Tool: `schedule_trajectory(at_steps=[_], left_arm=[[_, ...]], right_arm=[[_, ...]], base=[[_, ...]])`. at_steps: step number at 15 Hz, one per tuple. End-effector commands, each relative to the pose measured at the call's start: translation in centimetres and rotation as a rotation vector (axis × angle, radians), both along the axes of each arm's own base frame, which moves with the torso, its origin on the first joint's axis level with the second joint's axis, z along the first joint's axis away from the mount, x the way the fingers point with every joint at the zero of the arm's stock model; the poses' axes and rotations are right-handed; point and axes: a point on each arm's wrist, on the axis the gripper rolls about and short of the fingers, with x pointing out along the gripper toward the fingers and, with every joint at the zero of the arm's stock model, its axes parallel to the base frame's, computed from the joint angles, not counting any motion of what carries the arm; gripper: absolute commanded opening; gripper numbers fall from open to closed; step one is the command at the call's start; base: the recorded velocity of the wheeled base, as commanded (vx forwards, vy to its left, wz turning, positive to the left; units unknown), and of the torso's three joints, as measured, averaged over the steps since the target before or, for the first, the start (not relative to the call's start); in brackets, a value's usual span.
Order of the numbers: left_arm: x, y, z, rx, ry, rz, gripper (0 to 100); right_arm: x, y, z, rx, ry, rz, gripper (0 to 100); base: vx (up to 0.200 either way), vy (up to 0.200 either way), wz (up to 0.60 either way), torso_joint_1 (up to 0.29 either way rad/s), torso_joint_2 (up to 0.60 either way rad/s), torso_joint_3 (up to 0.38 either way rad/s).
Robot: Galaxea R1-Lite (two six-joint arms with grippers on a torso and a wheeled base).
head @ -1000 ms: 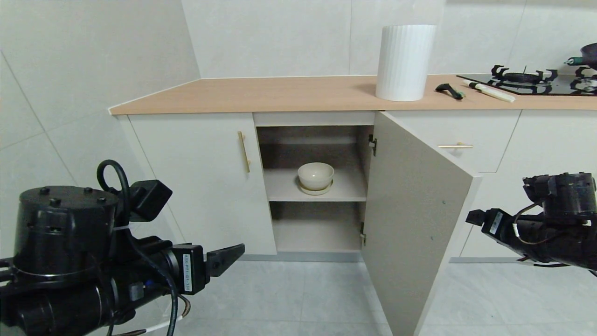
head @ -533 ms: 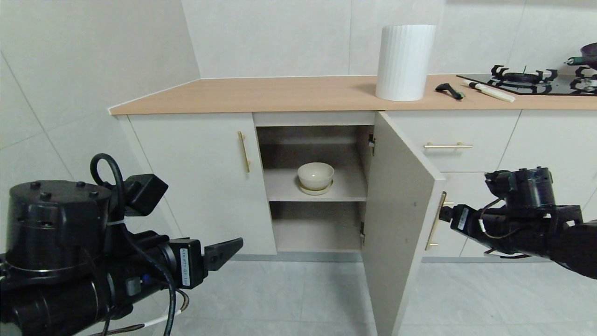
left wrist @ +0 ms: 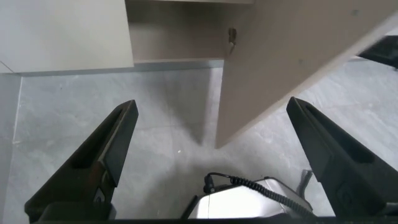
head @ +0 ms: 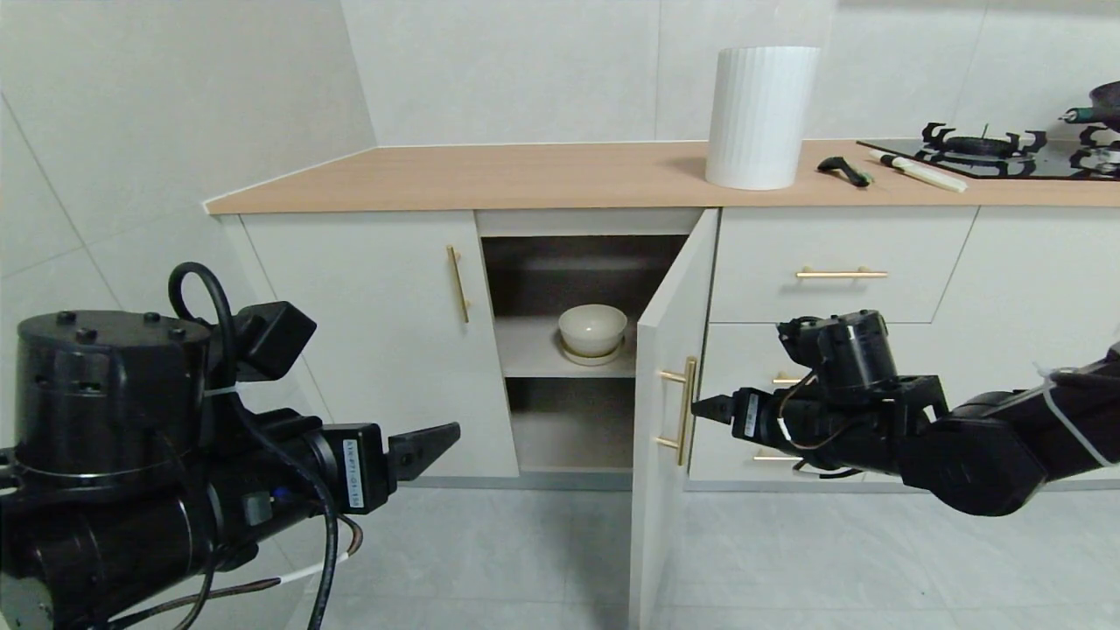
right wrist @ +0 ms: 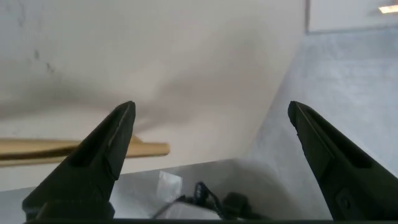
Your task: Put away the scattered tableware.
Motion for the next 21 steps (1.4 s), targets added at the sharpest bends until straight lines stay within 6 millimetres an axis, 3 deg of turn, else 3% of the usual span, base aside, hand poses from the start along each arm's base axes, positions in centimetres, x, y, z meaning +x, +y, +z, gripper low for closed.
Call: schedule_trajectory(at_steps=[1,5,14,21], left_arm=[[0.1,-0.1,-0.1,0.003,0.005,0.000,100],[0.1,-0.1,-0.1,0.002,0.005,-0.001,100],[0.0,-0.1,-0.3,0.023,0.009,-0.008,100],[0.0,0.0,-0.2,0.020,0.003,-0.003,100]], right_arm=[[1.2,1.6,-1.0,-0.003,0.008,0.027,100],[2.9,2.9,-2.4,-0.001,0.011,0.037,100],[4.1,3.6,-3.5,0.016,-0.022,0.033,100],[4.0,4.0,-3.8,0.018,-0.019,0.046,100]], base=[[0.000,0.000,0.00,0.000,0.00,0.000],[0.000,0.000,0.00,0.000,0.00,0.000],[0.000,0.000,0.00,0.000,0.00,0.000],[0.200,0.000,0.00,0.003,0.00,0.002]])
